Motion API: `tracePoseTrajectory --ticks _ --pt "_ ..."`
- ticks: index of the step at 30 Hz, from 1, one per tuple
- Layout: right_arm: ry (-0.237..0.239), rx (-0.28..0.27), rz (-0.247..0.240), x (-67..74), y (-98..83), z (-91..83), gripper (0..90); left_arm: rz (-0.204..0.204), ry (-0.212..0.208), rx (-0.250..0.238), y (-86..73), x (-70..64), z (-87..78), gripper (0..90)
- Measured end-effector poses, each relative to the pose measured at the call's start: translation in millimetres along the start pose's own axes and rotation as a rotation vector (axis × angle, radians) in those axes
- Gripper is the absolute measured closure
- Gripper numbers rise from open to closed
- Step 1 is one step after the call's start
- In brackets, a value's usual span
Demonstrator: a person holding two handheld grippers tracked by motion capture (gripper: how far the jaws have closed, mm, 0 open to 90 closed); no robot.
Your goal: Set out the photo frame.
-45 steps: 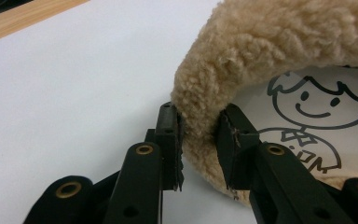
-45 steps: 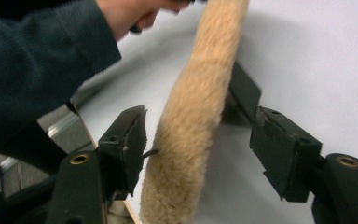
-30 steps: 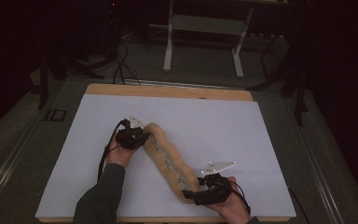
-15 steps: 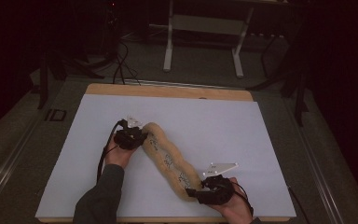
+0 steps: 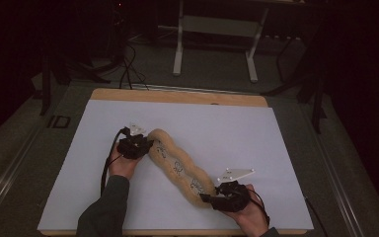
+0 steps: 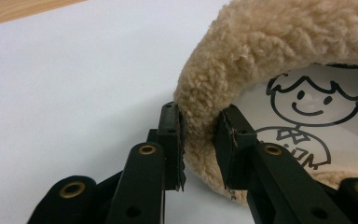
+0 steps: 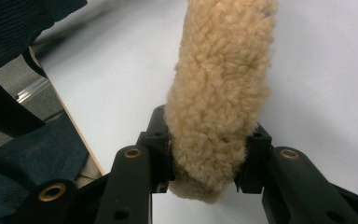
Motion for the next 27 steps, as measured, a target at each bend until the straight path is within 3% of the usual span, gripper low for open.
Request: tracePoseTrajectory --ticks 7,14,27 --pt "-0.022 0.001 0.003 -4.1 1.0 -0.5 64.5 -0.010 0.020 -0.018 0.2 -0.2 -3.2 74.0" --pt "-0.074 0.004 -0.017 -10.7 4.2 -1.9 65.4 -0.021 0.049 -0.044 3.4 -1.6 -8.5 74.4" --pt "-0.118 -0.038 0.002 -28.9 15.0 -8.6 65.5 -0.058 0.079 -0.063 5.9 -1.6 -16.8 74.6"
Point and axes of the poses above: each handheld gripper's, and its own axes: z roughly forward along the jaws, y roughly out of its top, x roughly to its left, the point moved 3 cm from there along z, roughly forward along the jaws, and after that the axes turned 2 degrees about -x, right-handed, at the moved point
